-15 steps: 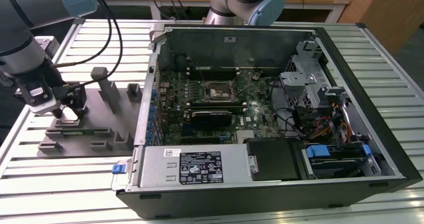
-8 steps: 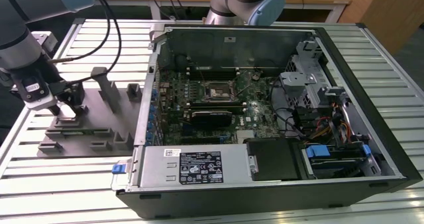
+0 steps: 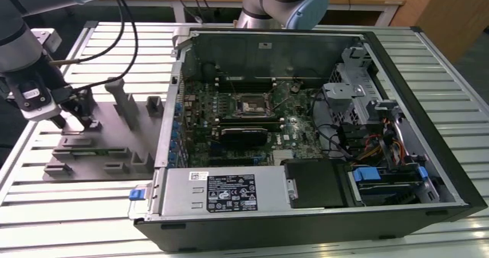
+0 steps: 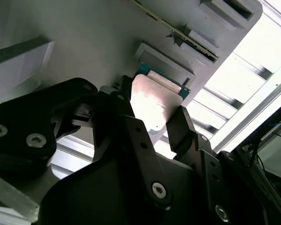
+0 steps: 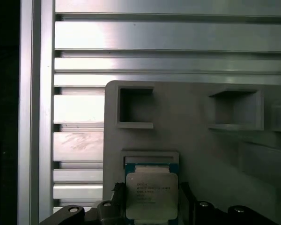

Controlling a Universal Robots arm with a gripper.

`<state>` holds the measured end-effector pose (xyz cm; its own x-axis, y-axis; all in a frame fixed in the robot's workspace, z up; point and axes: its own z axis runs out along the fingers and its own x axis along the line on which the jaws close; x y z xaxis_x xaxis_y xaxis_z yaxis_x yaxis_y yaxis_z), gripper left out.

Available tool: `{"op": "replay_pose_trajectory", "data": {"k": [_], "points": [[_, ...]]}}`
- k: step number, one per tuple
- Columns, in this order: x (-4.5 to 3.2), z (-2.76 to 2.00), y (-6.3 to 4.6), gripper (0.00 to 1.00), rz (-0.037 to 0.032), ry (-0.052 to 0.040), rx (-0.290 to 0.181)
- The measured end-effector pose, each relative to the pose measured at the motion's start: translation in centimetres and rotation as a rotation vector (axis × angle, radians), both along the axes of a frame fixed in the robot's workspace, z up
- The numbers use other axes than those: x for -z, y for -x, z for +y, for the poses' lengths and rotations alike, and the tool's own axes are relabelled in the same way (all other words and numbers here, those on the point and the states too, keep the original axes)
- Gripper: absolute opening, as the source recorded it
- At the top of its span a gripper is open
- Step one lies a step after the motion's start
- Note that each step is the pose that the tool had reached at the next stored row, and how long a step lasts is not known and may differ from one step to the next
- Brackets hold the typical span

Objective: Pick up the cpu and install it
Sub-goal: 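Pick up the cpu and move it towards the insertion slot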

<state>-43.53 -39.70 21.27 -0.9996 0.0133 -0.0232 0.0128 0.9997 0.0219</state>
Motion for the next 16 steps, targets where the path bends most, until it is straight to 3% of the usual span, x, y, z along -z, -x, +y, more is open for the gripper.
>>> {"op": "replay_pose_trajectory", "data": {"k": [16], "points": [[-3.06, 0.0, 0.0, 0.54, -0.0029, -0.0001, 0.0]]}}
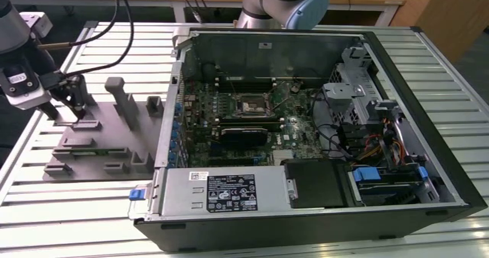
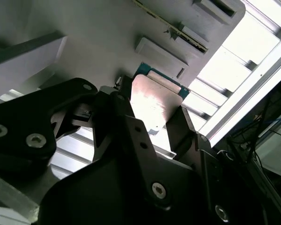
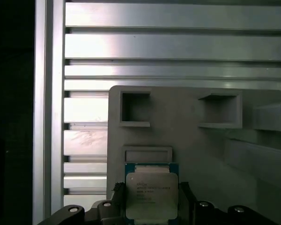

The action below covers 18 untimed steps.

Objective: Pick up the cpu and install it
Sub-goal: 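Pick up the cpu and move it towards the insertion slot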

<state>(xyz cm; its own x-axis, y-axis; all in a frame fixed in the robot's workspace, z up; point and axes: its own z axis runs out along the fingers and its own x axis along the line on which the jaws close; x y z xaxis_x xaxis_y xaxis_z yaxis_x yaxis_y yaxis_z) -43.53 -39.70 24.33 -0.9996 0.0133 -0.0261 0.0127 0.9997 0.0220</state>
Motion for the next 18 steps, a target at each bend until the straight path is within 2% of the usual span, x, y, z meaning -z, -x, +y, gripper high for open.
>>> {"op": "replay_pose_trajectory", "data": {"k": [18], "points": [[-3.73, 0.0, 0.0, 0.54, -0.0074, 0.0, 0.0]]}}
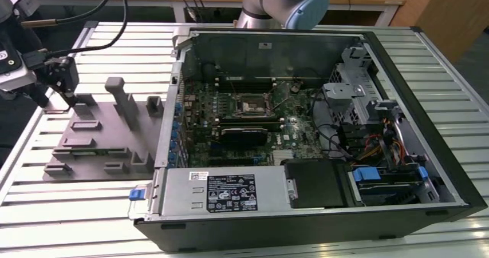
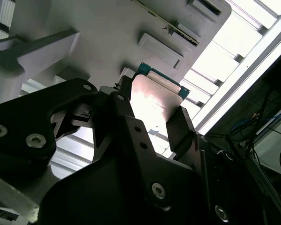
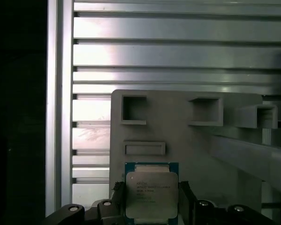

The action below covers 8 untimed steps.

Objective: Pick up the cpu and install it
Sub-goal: 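Pick up the cpu and move it towards the insertion slot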

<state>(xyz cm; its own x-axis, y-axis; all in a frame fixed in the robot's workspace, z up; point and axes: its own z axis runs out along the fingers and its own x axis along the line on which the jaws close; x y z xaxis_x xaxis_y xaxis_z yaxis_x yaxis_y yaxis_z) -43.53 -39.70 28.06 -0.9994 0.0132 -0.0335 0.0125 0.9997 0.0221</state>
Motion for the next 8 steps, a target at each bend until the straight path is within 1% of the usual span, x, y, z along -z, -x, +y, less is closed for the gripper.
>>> {"op": "replay_pose_trajectory", "data": {"k": [8], "points": [[-1.51, 0.0, 0.0, 0.54, -0.0051, 0.0, 0.0]]}}
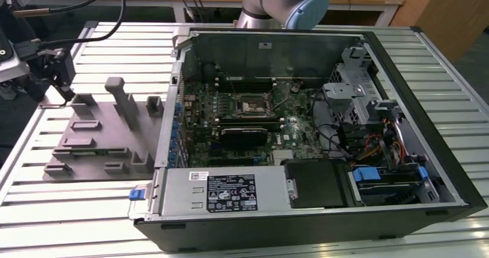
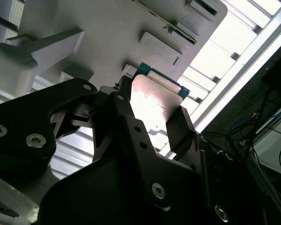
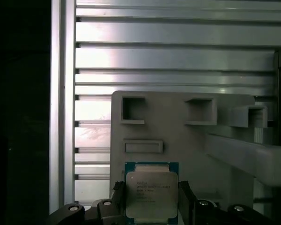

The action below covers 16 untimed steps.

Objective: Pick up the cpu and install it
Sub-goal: 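Pick up the cpu and move it towards the insertion slot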

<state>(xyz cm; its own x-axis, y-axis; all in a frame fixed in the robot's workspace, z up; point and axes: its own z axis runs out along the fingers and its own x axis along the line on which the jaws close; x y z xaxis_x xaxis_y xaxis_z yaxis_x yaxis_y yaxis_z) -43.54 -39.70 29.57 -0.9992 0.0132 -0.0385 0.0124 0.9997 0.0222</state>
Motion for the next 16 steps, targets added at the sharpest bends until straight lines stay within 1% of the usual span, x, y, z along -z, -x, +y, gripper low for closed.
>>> {"op": "replay_pose_trajectory", "data": {"k": [16], "points": [[-3.31, 0.0, 0.0, 0.54, -0.0108, 0.0, 0.0]]}}
